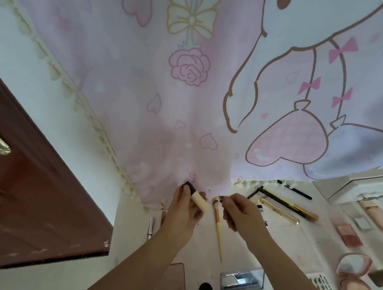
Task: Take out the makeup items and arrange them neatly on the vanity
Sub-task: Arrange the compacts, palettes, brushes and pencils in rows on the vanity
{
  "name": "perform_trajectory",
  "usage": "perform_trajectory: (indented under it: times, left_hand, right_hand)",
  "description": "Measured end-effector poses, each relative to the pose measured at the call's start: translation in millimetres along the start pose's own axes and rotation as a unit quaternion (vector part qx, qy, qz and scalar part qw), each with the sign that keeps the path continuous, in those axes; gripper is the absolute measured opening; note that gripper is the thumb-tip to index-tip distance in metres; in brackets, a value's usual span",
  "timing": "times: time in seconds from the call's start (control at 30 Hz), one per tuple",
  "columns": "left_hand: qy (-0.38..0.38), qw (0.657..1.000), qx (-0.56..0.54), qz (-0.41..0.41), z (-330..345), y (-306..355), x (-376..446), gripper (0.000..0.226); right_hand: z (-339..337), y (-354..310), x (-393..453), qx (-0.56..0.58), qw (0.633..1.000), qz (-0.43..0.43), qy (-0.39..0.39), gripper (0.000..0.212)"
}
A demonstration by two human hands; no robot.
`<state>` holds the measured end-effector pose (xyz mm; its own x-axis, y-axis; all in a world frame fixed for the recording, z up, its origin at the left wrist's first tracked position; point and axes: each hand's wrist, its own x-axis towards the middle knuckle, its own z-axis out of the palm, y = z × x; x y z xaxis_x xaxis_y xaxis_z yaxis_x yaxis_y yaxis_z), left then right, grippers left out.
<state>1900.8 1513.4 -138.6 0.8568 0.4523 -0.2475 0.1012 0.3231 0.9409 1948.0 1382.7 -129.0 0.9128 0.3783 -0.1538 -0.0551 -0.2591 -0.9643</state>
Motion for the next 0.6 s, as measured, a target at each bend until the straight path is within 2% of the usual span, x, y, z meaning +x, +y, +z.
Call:
perform_trajectory:
  times: [0.07,0.1,0.13,0.23,0.27,0.33,0.37,0.43,0.5,0.6]
  left_hand:
    - [-0.022,0.998,-0.032,-0.052,-2,3,1,0.021]
    - [-0.032,0.996,-0.011,-0.083,-2,2,3,0.02]
    - [-0.042,0.993,0.036,-0.108,-3,3,3,0.018]
    - [-0.094,0.97,0.203,-0.097,-8,3,4,0.01]
    - [-0.117,0.955,0.262,-0.08,-11,4,4,0.011]
    - [-0.181,0.893,0.412,-0.018,-15,11,4,0.016]
    - [-0.208,0.864,0.458,0.019,-16,13,4,0.019]
    - [-0.236,0.84,0.482,0.082,-14,20,0,0.02]
    - [-0.228,0.83,0.483,0.157,-11,24,-5,0.019]
    - [-0.182,0.771,0.557,0.25,-8,24,-8,0.024]
  right_hand:
    - [-6,1,1,-0.012,1.0,-0.006,0.018,0.032]
    - [-9,1,3,-0.025,0.999,-0.008,0.024,0.033]
    - [-13,0,4,-0.041,0.999,-0.008,0.028,0.034]
    - [-19,-6,9,-0.109,0.994,-0.002,0.013,0.037]
    - [-19,-9,10,-0.135,0.991,-0.002,0.002,0.039]
    - [-18,-16,11,-0.172,0.985,-0.003,-0.025,0.04]
    - [-17,-20,11,-0.184,0.982,0.004,-0.04,0.042]
    - [-14,-26,12,-0.217,0.974,0.022,-0.066,0.048]
    - [-12,-30,13,-0.265,0.961,0.031,-0.075,0.055]
    - [-11,-36,12,-0.269,0.961,0.034,-0.058,0.054]
